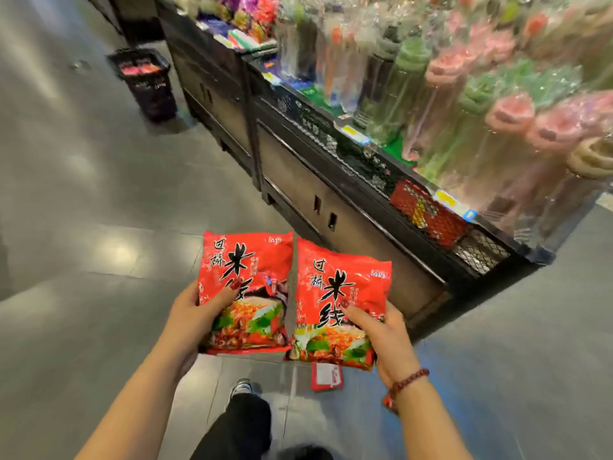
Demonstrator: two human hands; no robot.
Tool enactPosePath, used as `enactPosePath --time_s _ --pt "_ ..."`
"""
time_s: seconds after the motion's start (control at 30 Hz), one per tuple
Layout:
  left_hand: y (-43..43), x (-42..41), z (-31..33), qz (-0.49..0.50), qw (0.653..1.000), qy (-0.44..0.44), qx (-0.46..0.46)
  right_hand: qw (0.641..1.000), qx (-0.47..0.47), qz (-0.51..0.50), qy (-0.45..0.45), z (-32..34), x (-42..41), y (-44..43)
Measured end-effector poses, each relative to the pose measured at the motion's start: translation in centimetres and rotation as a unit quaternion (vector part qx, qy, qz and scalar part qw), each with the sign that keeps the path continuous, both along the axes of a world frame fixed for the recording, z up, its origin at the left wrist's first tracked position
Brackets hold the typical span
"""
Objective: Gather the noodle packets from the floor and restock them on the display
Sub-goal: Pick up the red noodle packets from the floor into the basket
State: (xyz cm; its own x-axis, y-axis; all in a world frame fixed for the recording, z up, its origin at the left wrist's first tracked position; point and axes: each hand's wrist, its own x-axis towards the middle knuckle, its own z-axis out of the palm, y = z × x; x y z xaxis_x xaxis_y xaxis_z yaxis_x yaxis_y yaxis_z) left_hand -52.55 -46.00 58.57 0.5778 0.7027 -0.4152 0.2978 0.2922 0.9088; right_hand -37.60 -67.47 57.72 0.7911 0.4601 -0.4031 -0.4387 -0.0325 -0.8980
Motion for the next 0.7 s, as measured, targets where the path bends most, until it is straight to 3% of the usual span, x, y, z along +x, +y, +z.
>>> enactPosePath --time_s 0.3,0.7 --pt "14.6 -4.9 -1.0 0.142 0.989 -0.030 -0.011 0.991 -0.011 0.133 0.020 0.8 -0.8 19.3" --pt "35.6 -6.3 0.3 0.186 0.982 -0.023 0.010 0.982 0.003 0.188 0.033 3.0 0.2 42.9"
